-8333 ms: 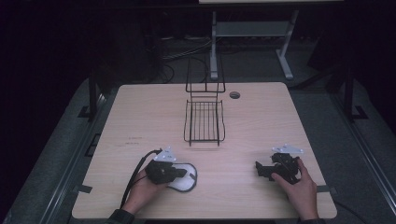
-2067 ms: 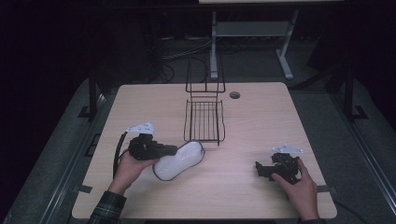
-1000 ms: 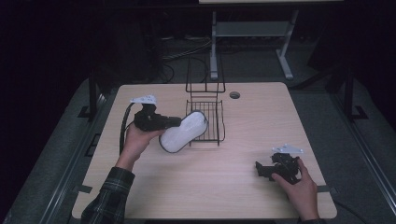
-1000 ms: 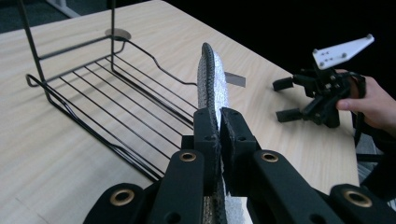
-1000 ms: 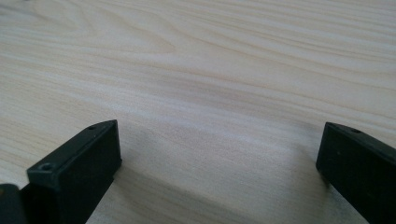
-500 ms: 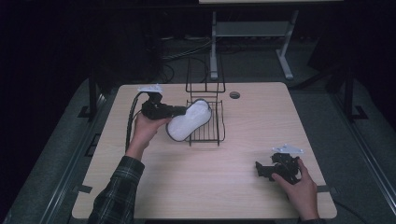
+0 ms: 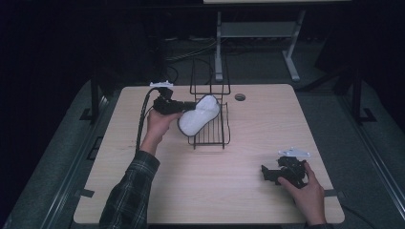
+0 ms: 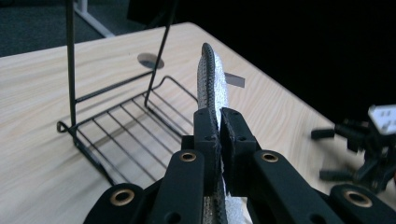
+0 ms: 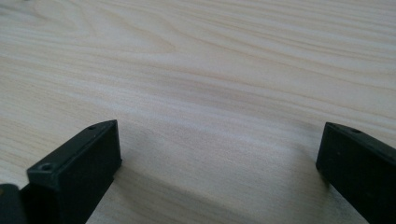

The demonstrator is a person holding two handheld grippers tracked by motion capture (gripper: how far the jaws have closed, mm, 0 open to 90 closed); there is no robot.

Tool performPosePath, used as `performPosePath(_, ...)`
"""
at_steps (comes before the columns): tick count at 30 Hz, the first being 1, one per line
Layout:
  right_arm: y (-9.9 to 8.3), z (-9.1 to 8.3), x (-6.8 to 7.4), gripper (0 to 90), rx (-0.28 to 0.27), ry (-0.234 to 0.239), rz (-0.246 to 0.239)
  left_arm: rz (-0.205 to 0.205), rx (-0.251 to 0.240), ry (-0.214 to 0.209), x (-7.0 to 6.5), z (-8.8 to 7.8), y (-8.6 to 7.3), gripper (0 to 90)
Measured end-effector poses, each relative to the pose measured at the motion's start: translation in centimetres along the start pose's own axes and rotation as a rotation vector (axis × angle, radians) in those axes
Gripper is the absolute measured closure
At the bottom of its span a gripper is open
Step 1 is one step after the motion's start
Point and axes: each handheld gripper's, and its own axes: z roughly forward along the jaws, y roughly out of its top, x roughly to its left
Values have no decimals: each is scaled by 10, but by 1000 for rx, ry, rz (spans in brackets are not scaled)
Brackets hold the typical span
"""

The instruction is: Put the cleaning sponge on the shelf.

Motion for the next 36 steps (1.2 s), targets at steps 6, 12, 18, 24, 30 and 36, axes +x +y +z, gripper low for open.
performPosePath(6,0,0,0,0,0,0,0,-26,-6,-1,3,16,0,854)
performPosePath(12,0,0,0,0,0,0,0,-35,12,10,6,29,-4,853)
performPosePath(18,0,0,0,0,1,1,0,-43,30,40,11,35,-7,849)
performPosePath(24,0,0,0,0,1,1,0,-47,35,52,16,39,-11,841)
performPosePath(30,0,0,0,0,0,2,0,-40,42,81,19,41,-13,825)
performPosePath(36,0,0,0,0,1,2,0,-21,70,137,18,41,-13,735)
